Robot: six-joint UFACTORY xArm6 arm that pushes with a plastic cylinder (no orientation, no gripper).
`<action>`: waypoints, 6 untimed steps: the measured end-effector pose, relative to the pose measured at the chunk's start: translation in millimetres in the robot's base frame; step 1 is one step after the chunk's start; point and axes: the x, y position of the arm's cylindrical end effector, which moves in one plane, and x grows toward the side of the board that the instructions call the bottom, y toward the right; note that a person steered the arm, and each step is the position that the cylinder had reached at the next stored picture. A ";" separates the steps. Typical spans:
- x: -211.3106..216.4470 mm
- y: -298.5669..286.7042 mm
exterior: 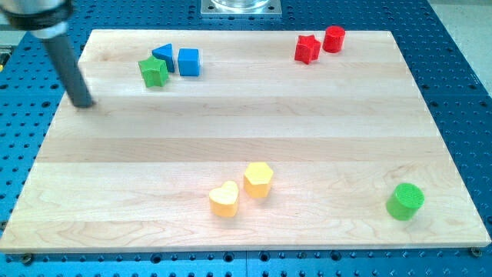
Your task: Push the green star vertically to the hexagon
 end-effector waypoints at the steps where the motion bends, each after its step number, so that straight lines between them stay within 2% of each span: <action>1: -45.1 56.6; 2: -57.3 113.6; 3: -37.2 173.8; 4: 4.0 290.6; 5: 20.4 244.3; 6: -11.0 175.4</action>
